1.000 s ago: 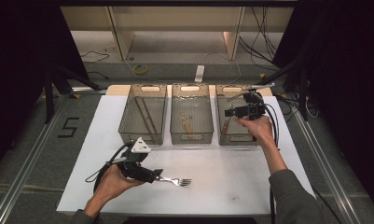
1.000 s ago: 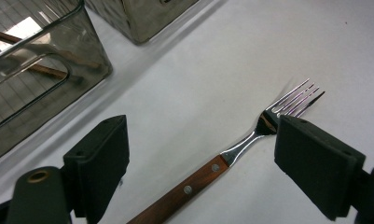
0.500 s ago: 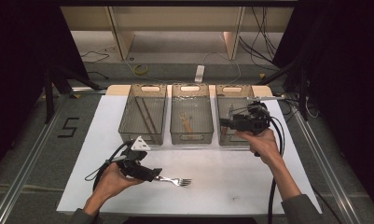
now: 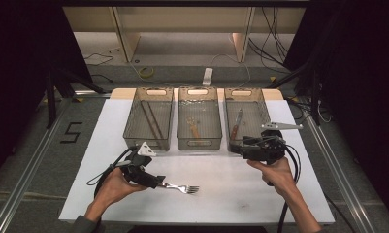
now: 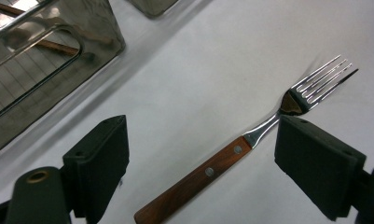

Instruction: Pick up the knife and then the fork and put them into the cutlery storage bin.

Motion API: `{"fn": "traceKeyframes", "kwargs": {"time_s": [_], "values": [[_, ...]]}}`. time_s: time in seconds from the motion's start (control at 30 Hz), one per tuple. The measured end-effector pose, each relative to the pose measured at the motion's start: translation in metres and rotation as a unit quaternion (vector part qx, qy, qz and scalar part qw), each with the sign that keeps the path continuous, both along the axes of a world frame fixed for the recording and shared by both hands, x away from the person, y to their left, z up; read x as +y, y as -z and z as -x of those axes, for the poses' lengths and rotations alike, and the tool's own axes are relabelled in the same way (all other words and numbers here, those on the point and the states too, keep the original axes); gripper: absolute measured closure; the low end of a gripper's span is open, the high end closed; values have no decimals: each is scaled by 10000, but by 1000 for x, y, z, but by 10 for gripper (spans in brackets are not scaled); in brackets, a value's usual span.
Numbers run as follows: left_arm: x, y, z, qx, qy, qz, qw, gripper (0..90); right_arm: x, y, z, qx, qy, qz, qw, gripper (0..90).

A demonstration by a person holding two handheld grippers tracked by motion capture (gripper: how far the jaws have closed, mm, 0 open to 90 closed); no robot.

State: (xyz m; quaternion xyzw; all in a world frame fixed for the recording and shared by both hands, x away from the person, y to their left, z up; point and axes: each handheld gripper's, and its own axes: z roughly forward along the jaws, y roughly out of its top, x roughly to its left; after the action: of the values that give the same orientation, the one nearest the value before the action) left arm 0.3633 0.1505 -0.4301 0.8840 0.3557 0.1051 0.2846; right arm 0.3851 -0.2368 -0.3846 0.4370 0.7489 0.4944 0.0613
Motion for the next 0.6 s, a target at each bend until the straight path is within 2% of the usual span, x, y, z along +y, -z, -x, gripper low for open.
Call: {"fn": "traceKeyframes", "kwargs": {"time_s": [0.1, 0.33, 0.43, 0.6], "values": [[-1, 0, -1, 18, 30, -106, 9999, 172, -2, 6, 6, -41, -8, -32, 10000, 285], [-1, 2, -3, 137, 105, -254, 9995, 172, 0, 16, 19, -72, -83, 106, 9999, 275], [-1, 3, -4, 193, 135, -252, 9994, 173, 1, 19, 23, -69, -131, 111, 9998, 269], [-5, 7, -6, 323, 212, -486, 9981, 178, 3, 23, 30, -37, -207, 94, 9997, 269]]}}
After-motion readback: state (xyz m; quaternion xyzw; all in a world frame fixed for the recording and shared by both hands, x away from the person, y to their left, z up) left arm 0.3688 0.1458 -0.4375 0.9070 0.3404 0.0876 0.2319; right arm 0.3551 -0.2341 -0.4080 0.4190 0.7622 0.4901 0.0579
